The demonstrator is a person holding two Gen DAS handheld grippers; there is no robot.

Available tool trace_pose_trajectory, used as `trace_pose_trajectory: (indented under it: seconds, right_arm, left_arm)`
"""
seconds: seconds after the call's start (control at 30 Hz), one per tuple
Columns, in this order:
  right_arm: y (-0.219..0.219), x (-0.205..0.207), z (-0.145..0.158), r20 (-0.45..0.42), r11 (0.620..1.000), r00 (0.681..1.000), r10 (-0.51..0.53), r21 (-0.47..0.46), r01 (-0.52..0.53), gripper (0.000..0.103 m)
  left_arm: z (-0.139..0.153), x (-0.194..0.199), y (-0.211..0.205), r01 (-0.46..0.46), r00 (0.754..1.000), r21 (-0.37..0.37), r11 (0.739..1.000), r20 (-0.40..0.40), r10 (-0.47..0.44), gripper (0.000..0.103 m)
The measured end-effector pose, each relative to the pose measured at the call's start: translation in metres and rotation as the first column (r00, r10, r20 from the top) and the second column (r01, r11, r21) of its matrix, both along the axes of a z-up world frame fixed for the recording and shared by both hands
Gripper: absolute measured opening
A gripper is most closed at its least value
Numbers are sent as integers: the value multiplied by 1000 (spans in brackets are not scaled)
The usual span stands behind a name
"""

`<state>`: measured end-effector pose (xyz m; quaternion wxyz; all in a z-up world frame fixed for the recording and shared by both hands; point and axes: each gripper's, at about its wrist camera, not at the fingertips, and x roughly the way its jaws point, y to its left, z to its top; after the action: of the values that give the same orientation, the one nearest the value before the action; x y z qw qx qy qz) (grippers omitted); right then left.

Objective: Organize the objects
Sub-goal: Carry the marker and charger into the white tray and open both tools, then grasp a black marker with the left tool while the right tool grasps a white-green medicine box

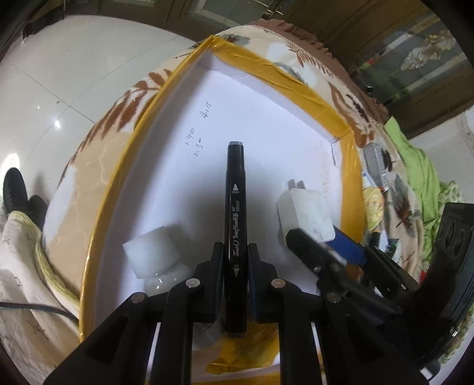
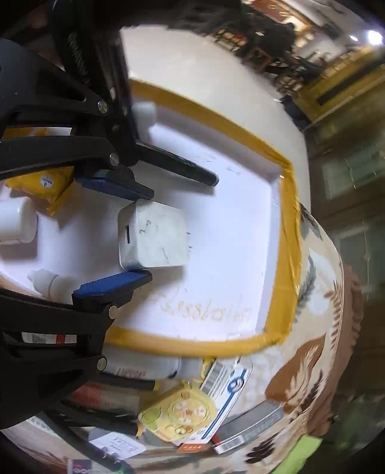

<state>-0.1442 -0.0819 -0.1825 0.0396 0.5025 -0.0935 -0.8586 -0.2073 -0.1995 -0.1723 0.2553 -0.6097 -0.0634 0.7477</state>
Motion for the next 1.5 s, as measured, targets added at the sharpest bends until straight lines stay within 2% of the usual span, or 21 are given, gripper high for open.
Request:
trace_pose_trajectory:
  seconds: [0.27, 0.33, 0.4, 0.43, 0.53, 0.6, 0.77, 0.83, 0.87, 0.97, 1.07, 1.17, 1.37, 1.43, 1.5]
  right_arm:
    - [-2, 4, -9, 12, 998, 998, 57, 20, -57, 48]
    - [0, 1, -8, 24, 997, 997, 78, 17, -78, 48]
    - [4, -1, -7, 23, 995, 995, 96, -17, -96, 48]
    - [7, -1, -7, 17, 993, 994, 108, -48, -107, 49]
    - [20, -1, -4, 12, 980, 993, 118, -162, -115, 49]
    - [30, 2, -3, 15, 958, 991, 134, -257, -126, 51]
    - [51, 10, 6, -21, 892, 992, 121, -437, -118, 53]
    - [60, 14, 7, -14, 871, 995, 96, -483, -91, 53]
    - [66, 18, 8, -12, 869, 996, 86, -489, -81, 53]
    - [91, 38, 21, -42, 895, 998, 55, -441, -68, 53]
    - [126, 70, 28, -52, 903, 999, -12, -429, -11, 53]
    - [160, 99, 31, -38, 919, 995, -97, -387, 75, 53]
    - [216, 143, 29, -42, 933, 972, -230, -295, 208, 53]
    - [226, 146, 24, -32, 931, 965, -260, -273, 242, 53]
    - [236, 135, 20, 59, 922, 959, -276, -265, 281, 53]
  left_arm:
    - [1, 10, 0, 7, 1000, -60, 998, -23, -9, 14]
    - [0, 11, -3, -3, 1000, -36, 999, -16, 2, 15]
    - [-3, 11, -6, -29, 999, 16, 999, 28, 29, 16]
    - [-3, 11, -9, -54, 997, 48, 997, 49, 51, 21]
    - [1, 13, -14, -108, 992, 110, 988, 74, 101, 44]
    - [8, 19, -18, -151, 987, 157, 976, 79, 140, 75]
    - [30, 37, -18, -227, 974, 226, 947, 32, 225, 77]
    - [43, 47, -10, -229, 967, 254, 940, -47, 249, 77]
    - [47, 50, -5, -218, 967, 249, 944, -73, 243, 77]
    - [51, 73, 17, -126, 978, 257, 958, -128, 163, 77]
    - [44, 97, 37, -50, 983, 232, 971, -158, 89, 77]
    - [31, 107, 64, -4, 991, 169, 986, -134, 27, 77]
    - [21, 138, 109, 131, 986, 122, 984, -120, -116, 78]
    - [23, 148, 119, 128, 979, 41, 991, -162, -120, 78]
    - [24, 151, 130, 136, 973, -33, 990, -183, -139, 78]
